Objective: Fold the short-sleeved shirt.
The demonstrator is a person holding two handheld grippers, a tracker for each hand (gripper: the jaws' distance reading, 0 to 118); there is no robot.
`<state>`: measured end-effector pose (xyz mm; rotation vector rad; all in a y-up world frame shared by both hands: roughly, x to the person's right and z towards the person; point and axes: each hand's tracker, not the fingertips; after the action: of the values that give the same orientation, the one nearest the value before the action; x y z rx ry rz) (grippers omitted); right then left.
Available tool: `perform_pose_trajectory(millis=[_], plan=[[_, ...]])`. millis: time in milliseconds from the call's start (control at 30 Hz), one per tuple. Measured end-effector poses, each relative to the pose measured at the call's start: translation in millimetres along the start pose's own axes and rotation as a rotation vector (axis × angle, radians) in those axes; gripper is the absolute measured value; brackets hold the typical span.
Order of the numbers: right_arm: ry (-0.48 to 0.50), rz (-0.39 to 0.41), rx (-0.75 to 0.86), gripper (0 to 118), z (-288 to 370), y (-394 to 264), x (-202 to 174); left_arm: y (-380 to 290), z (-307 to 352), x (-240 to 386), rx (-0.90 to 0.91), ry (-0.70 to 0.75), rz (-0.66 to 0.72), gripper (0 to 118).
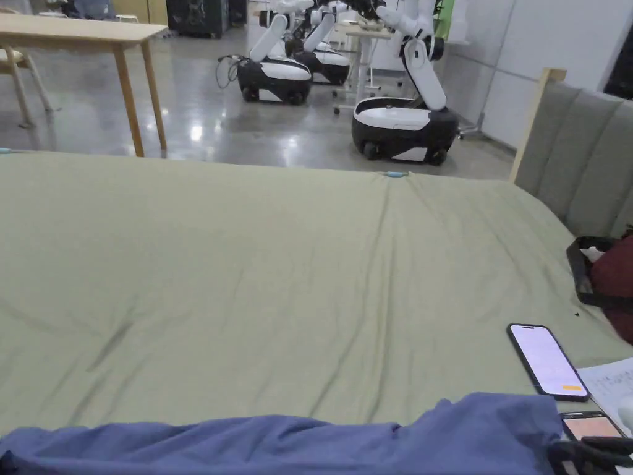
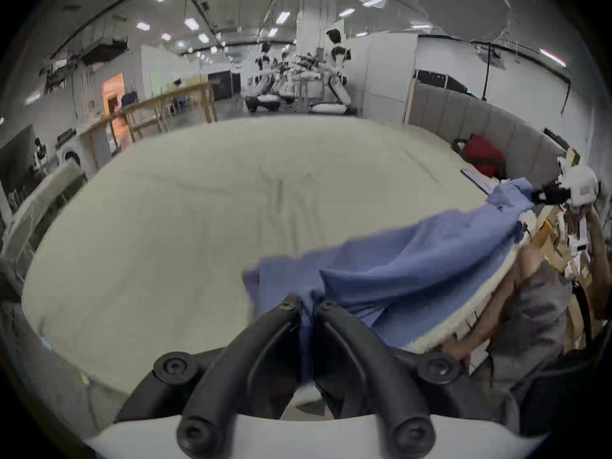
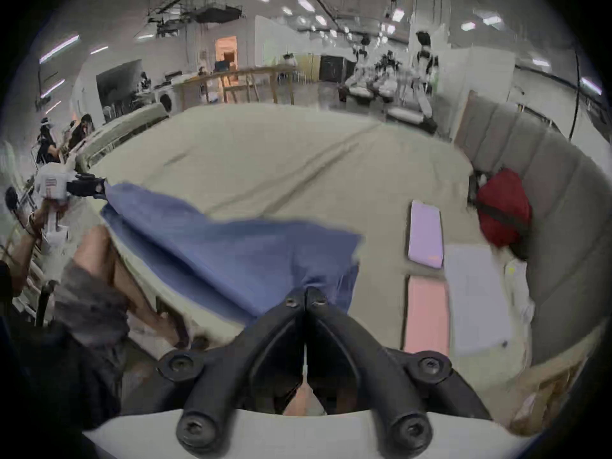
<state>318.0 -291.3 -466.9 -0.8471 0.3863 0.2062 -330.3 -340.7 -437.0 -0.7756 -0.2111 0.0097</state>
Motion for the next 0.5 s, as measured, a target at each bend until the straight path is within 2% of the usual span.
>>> perform_pose_trajectory(millis=[100,133,200,267,300,367,400,433,467,500], plan=[[0.017,-0.02,-0.133,0,-37.3,-25.0,6.2,-23.5,-24.0,-2.9,-0.068,-0.008,0.025,4],[-0.031,-0.022,-0.158,0,-52.2,-30.1,11.0,-27.6,-30.8,-2.3,-0.064,0.009,0.025,4],[-0.035,-0.04,-0.143,0,-71.2,-31.3,16.4,-26.5,-31.9,-3.0,-0.016,0.005,0.05,4],[0.002,-0.102,-0.132,0,-83.2,-28.2,19.3,-23.8,-33.4,-4.6,-0.022,0.004,0.075,4],[-0.015,-0.095,-0.133,0,-85.6,-25.1,20.4,-24.5,-34.3,-3.6,-0.018,0.008,0.07,5],[-0.014,-0.074,-0.134,3,-85.7,-22.8,19.7,-26.1,-33.6,-0.8,-0.009,0.017,0.062,15],[-0.019,-0.064,-0.132,9,-82.7,-22.3,19.9,-25.9,-32.7,-1.1,0.007,0.01,0.068,30],[-0.024,-0.052,-0.12,35,-76.6,-21.7,19.1,-23.8,-28.9,-1.9,0.039,-0.023,0.096,66],[-0.054,-0.04,-0.074,72,-67.1,-21.0,18.2,-21.3,-25.4,-2.5,0.048,-0.051,0.115,103],[-0.103,-0.027,-0.041,107,-54.2,-20.4,16.9,-20.4,-20.3,-1.8,0.032,-0.046,0.128,118]])
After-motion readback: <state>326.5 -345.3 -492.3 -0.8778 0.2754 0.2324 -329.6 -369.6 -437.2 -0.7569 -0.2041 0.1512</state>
